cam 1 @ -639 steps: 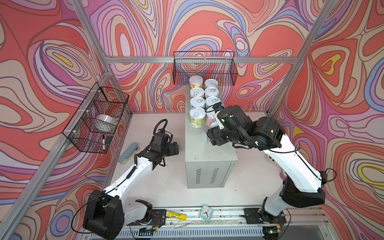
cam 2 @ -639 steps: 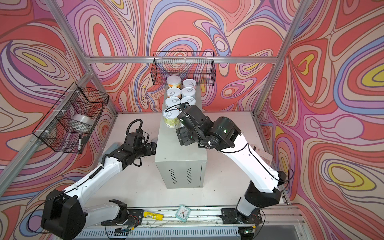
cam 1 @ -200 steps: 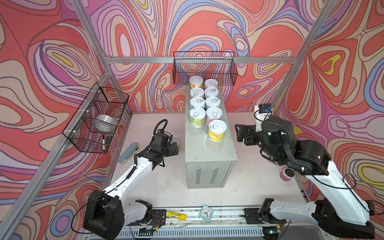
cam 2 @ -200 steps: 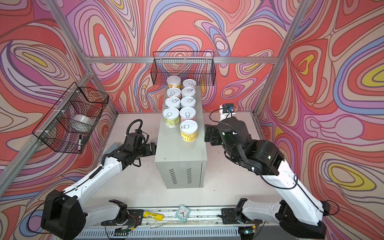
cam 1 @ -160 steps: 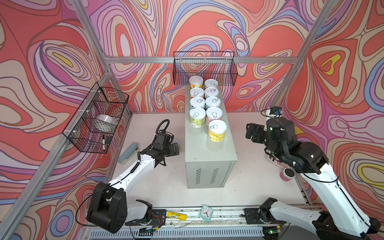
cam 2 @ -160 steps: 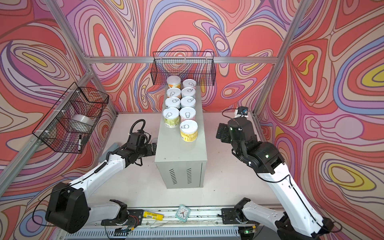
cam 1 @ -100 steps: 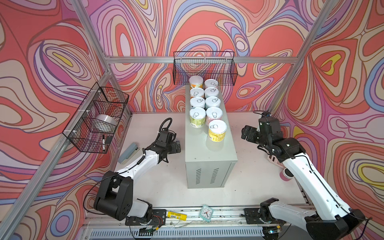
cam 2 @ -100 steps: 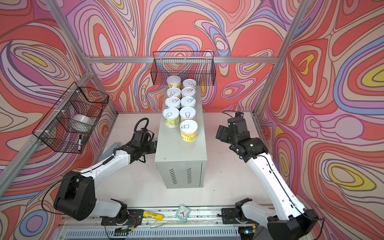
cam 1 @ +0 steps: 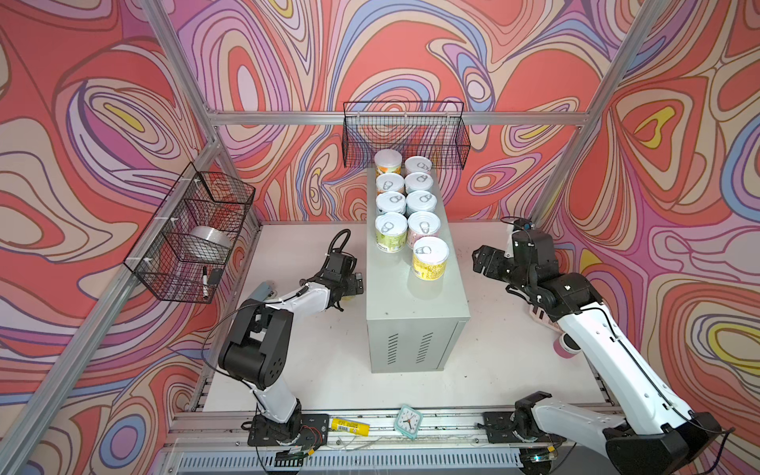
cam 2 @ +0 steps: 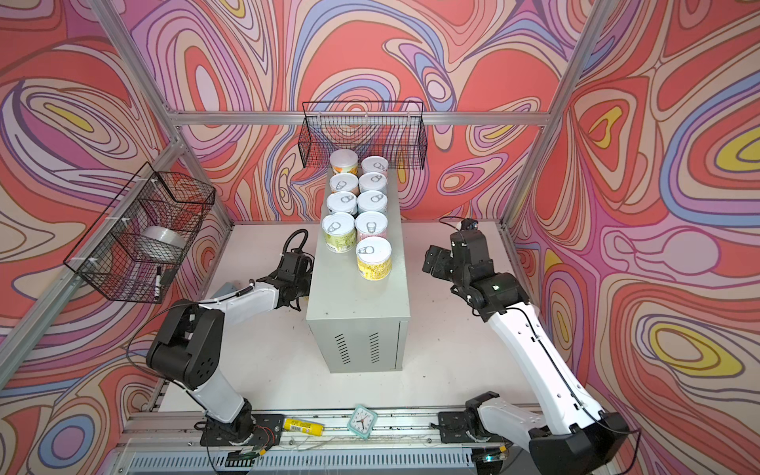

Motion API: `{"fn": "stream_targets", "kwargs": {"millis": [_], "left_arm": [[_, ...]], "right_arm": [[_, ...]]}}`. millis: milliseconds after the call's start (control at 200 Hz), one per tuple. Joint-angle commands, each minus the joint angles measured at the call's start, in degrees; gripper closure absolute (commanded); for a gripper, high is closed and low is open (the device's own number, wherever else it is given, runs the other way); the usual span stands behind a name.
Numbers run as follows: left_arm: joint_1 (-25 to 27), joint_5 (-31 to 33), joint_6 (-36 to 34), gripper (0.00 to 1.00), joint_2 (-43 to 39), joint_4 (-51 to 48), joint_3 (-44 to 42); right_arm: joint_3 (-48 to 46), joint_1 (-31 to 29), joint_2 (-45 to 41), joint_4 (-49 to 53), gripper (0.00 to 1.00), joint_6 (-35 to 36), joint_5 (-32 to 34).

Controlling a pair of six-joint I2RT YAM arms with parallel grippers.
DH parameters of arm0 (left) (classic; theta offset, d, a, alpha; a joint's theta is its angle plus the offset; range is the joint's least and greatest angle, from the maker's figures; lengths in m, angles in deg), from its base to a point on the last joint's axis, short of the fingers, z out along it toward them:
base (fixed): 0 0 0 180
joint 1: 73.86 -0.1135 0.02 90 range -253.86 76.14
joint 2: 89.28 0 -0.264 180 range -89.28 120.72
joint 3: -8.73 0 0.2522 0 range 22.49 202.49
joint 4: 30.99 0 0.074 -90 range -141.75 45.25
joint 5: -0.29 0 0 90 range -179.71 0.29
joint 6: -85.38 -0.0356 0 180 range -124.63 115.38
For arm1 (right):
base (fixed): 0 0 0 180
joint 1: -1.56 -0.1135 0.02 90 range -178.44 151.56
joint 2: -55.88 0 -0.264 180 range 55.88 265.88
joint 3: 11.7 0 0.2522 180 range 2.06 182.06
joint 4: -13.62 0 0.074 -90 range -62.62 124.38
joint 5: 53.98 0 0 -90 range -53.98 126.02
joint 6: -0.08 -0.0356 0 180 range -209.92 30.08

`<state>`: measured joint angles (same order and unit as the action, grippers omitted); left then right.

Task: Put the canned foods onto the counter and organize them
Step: 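Open and withdraw the right gripper while the left gripper lowers onto the yellow can, then close the left gripper on the yellow can and lift it over the cabinet top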

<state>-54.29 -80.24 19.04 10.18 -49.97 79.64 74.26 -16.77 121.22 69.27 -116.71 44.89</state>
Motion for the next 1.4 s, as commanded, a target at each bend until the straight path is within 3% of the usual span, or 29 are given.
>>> {"fn": "stream_targets", "kwargs": {"millis": [0,260,441,486,576,606,636,816,1392], "left_arm": [[0.28,2.04,1.51,0.03,2.99,1.60,2.22],[0.21,4.12,2.50,0.08,5.99,2.97,2.32],[0.27,4.72,3.53,0.21,7.16,2.44,3.24],[0.24,4.72,3.76,0.29,7.28,2.23,3.30],[0.20,4.11,4.20,0.55,7.32,0.73,3.83],[0.29,3.65,4.03,0.72,7.41,0.03,4.22],[0.27,3.53,4.04,1.00,7.50,-0.69,4.58],[0.37,2.91,3.93,1.00,2.81,-5.55,4.00],[5.30,-0.25,1.24,1.00,-30.26,-33.95,7.84]], "right_arm": [[-1.43,0.27,-0.74,-2.11,0.04,-1.13,-1.43],[-2.19,0.22,-0.04,-3.29,0.04,-1.59,-2.52],[-2.69,0.22,-0.23,-3.49,0.04,-1.25,-2.76],[-2.60,0.22,-0.21,-3.41,0.04,-1.04,-2.88],[-2.26,0.24,0.12,-2.91,0.04,-0.55,-2.84],[-2.09,0.24,0.29,-2.78,0.04,-0.49,-2.85],[-2.14,0.22,0.31,-2.80,0.04,-0.46,-3.02],[-2.24,0.27,-0.20,-3.48,0.04,-0.46,-3.94],[-1.89,0.24,-2.77,-0.83,0.04,1.34,-5.00]]}}
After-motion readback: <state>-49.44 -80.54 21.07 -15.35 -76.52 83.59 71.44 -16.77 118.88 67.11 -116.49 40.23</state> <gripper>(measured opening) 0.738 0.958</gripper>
